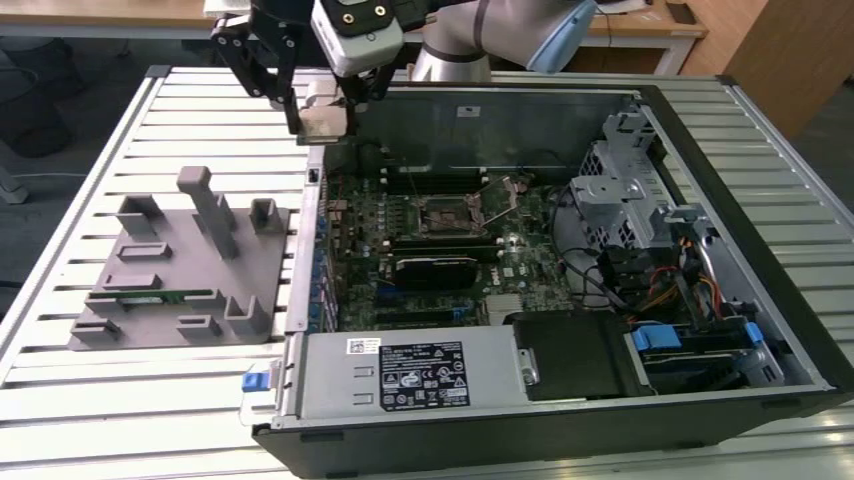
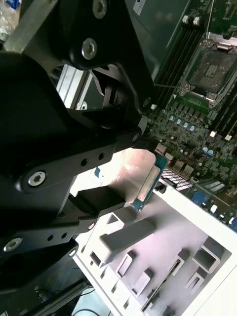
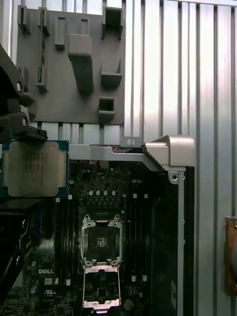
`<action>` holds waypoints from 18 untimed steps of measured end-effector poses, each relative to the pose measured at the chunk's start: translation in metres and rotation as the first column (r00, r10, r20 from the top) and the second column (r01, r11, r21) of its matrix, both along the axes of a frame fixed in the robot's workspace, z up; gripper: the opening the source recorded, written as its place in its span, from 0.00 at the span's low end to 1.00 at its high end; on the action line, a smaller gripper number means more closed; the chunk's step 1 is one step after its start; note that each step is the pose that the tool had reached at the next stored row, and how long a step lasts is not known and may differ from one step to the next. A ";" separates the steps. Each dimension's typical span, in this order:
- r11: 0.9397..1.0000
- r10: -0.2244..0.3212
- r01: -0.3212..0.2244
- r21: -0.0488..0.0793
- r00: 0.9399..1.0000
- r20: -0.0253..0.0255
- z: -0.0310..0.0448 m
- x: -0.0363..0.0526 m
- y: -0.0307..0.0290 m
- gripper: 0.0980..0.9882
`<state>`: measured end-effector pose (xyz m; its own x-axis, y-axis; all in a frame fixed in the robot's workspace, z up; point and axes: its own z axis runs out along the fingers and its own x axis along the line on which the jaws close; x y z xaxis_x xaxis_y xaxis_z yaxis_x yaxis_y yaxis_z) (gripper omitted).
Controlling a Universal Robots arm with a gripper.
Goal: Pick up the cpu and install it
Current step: 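Pick up the cpu and move it towards the insertion slot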
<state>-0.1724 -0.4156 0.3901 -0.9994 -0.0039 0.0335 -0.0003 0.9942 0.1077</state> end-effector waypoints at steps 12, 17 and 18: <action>1.000 0.000 0.000 0.000 1.000 0.000 -0.0048 0.0299 0.0088 0.50; 1.000 0.000 0.000 0.000 1.000 0.000 -0.0069 0.0455 0.0126 0.50; 1.000 0.000 0.000 0.000 1.000 0.000 -0.0072 0.0479 0.0129 0.50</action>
